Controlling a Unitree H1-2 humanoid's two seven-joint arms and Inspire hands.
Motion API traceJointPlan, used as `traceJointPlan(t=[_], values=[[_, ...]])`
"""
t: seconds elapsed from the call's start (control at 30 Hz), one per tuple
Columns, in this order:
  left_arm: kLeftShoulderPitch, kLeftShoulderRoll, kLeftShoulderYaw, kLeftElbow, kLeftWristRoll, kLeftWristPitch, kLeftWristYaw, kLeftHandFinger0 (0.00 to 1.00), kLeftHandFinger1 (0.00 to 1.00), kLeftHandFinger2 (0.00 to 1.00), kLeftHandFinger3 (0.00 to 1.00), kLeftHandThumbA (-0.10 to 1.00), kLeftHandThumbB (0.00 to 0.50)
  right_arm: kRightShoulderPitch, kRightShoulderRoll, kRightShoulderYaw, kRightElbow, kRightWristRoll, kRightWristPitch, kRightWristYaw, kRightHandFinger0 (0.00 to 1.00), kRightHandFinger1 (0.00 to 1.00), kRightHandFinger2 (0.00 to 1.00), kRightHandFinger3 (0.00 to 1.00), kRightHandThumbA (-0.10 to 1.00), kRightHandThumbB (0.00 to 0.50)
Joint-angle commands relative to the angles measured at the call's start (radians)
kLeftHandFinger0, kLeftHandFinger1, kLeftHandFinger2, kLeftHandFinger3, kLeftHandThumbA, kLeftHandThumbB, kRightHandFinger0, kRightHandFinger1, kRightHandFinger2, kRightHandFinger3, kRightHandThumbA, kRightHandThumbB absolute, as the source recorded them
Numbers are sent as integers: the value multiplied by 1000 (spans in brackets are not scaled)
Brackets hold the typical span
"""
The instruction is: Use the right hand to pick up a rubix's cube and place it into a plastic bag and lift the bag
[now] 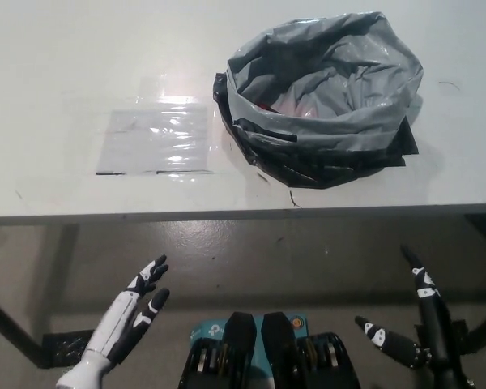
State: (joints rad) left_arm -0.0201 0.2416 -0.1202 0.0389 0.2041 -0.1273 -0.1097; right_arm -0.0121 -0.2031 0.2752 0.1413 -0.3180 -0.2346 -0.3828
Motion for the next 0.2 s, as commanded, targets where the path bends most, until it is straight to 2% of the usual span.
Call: traceJointPlan(t=[0.0, 0.17], values=[[15, 14, -1, -39, -17, -49, -15, 1000, 1000, 1000, 1000, 1000, 200, 16, 12, 0, -28, -10, -79, 48, 1000, 1000, 1000, 1000, 858, 187], [18, 10, -2, -44, -12, -39, -16, 1000, 1000, 1000, 1000, 1000, 207, 24, 10, -7, -40, -11, -76, 72, 1000, 1000, 1000, 1000, 866, 178]])
